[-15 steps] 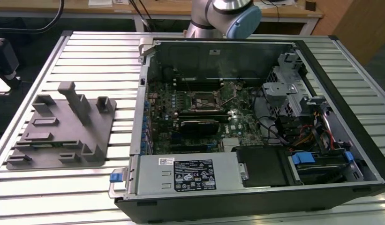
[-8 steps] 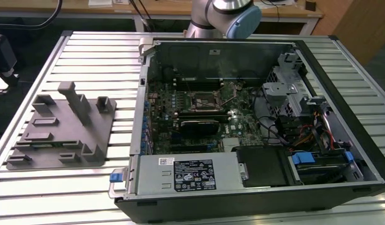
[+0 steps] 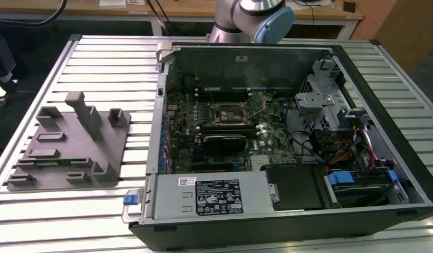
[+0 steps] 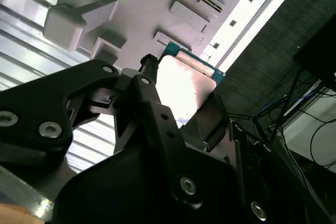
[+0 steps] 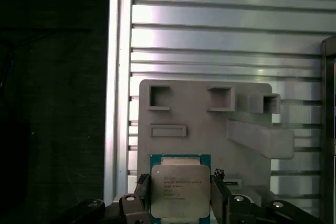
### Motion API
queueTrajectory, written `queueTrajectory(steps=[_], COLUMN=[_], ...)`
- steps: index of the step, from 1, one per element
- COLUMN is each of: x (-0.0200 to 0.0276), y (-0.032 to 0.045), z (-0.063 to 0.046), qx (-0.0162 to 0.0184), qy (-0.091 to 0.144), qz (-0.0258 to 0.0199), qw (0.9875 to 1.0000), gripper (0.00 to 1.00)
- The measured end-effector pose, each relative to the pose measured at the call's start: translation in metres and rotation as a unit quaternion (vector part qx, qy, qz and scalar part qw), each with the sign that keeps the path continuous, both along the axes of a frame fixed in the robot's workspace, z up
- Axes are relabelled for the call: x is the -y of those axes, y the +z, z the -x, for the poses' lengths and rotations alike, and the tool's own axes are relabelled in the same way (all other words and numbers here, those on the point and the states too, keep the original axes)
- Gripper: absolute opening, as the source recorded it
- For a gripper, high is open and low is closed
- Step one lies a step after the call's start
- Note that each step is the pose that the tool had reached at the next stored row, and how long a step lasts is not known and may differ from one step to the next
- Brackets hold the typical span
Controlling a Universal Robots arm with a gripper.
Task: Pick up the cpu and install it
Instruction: 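Pick up the cpu and move it towards the insertion slot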
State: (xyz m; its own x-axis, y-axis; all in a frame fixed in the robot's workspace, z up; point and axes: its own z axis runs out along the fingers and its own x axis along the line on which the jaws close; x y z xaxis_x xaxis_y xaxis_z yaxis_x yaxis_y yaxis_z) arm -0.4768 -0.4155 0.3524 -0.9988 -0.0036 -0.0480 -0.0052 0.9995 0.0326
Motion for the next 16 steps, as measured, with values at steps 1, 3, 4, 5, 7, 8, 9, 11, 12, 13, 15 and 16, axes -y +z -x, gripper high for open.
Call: queueTrajectory(steps=[1, 3, 4, 5, 7, 8, 9, 11, 12, 13, 15, 16], x=[0.0, 0.0, 0.0, 0.0, 0.0, 0.0, 0.0, 0.0, 0.0, 0.0, 0.0, 0.0], y=[0.0011, 0.0032, 0.0044, 0.0056, 0.0078, 0.0088, 0.0098, 0.0118, 0.0128, 0.0138, 0.0159, 0.0167], z=[0.0, 0.0, 0.0, 0.0, 0.0, 0.0, 0.0, 0.0, 0.0, 0.0, 0.0, 0.0], qx=[0.0, 0.0002, 0.0002, 0.0003, 0.0005, 0.0006, 0.0007, 0.0007, 0.0008, 0.001, 0.0011, 0.0012], qy=[0.0, 0.0, 0.0, 0.0, 0.0, 0.0, 0.0, 0.0, 0.0, 0.0, 0.0, 0.0], qz=[0.0, 0.0, 0.0, 0.0, 0.0, 0.0, 0.0, -0.0001, -0.0001, -0.0001, -0.0001, -0.0001], qw=[1.0, 1.0, 1.0, 1.0, 1.0, 1.0, 1.0, 1.0, 1.0, 1.0, 1.0, 1.0], gripper=[0.55, 0.55, 0.55, 0.55, 0.55, 0.55, 0.55, 0.55, 0.55, 0.55, 0.55, 0.55])
